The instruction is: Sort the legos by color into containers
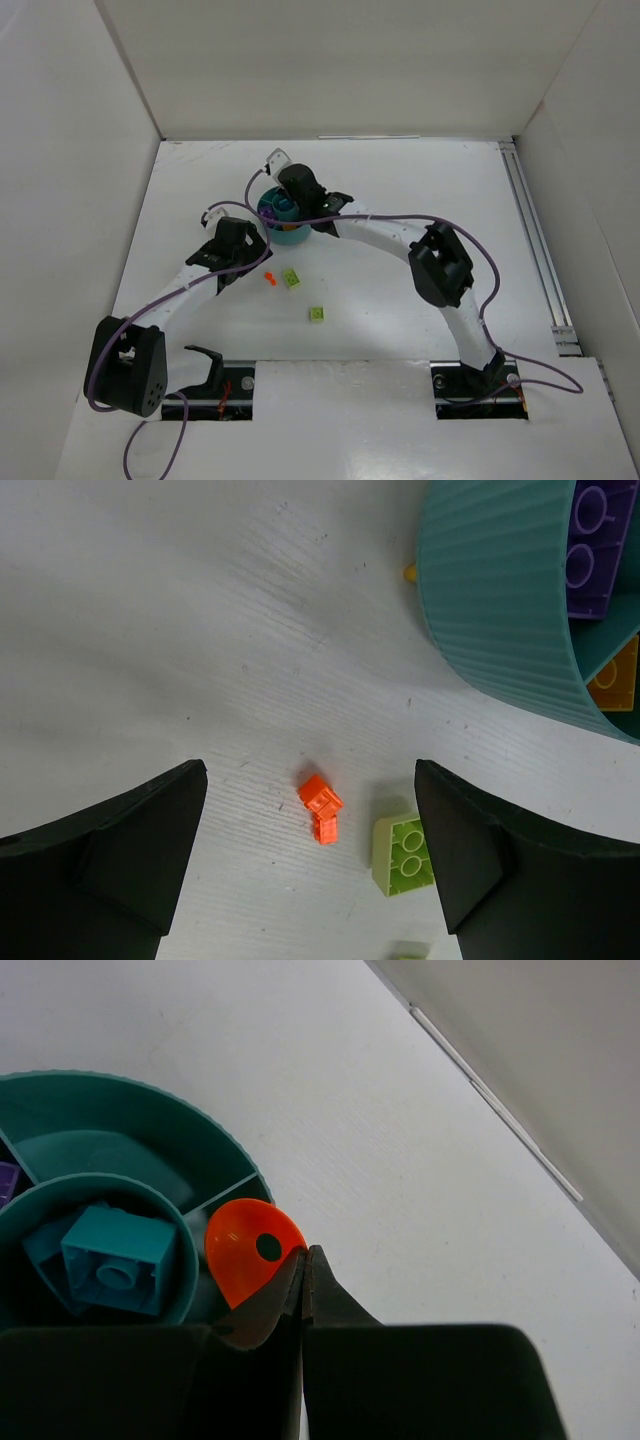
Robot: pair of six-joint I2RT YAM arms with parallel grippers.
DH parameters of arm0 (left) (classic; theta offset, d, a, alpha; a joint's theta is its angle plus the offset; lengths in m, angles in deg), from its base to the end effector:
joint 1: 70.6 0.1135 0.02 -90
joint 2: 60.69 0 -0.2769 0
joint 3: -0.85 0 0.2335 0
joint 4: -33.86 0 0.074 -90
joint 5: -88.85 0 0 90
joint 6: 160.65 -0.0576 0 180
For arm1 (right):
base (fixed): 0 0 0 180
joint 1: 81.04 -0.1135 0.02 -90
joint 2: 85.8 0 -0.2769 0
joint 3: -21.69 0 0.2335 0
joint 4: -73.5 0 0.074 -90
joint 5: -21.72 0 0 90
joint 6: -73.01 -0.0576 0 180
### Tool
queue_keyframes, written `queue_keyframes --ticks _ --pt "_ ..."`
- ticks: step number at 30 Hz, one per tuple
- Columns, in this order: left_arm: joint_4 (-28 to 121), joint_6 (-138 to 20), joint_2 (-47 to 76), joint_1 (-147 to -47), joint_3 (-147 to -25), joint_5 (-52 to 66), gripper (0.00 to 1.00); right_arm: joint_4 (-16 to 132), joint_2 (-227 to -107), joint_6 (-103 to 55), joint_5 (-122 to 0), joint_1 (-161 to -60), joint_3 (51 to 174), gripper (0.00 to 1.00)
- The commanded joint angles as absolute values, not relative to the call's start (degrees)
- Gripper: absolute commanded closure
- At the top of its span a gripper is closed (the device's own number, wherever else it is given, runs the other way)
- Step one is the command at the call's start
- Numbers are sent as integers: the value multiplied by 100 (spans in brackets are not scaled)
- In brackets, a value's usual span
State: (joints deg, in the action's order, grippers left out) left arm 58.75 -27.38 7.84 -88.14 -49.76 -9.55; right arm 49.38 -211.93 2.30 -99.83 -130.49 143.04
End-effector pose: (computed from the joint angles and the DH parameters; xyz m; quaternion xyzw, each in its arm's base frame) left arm 0.2284 -0.0634 0.2103 -0.2321 0.8845 -0.1442 0.3783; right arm 0.3634 0.3783 0.2582 -0.3538 0.7621 -0.0988 0.5332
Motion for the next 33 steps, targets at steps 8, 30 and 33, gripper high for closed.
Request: queue_keyframes --ticks 8,30,33 --pt "5789 -2828 663 -8792 -5042 -950 18 4859 -21114 165 -10027 -13237 14407 77" --pt "6149 -2196 653 -9521 -4752 -1380 41 5360 -17924 -802 -9595 -12332 10992 36" --pt "6211 -2065 786 -9521 -4752 -1380 45 5360 -17362 -802 -9719 -12261 10479 36"
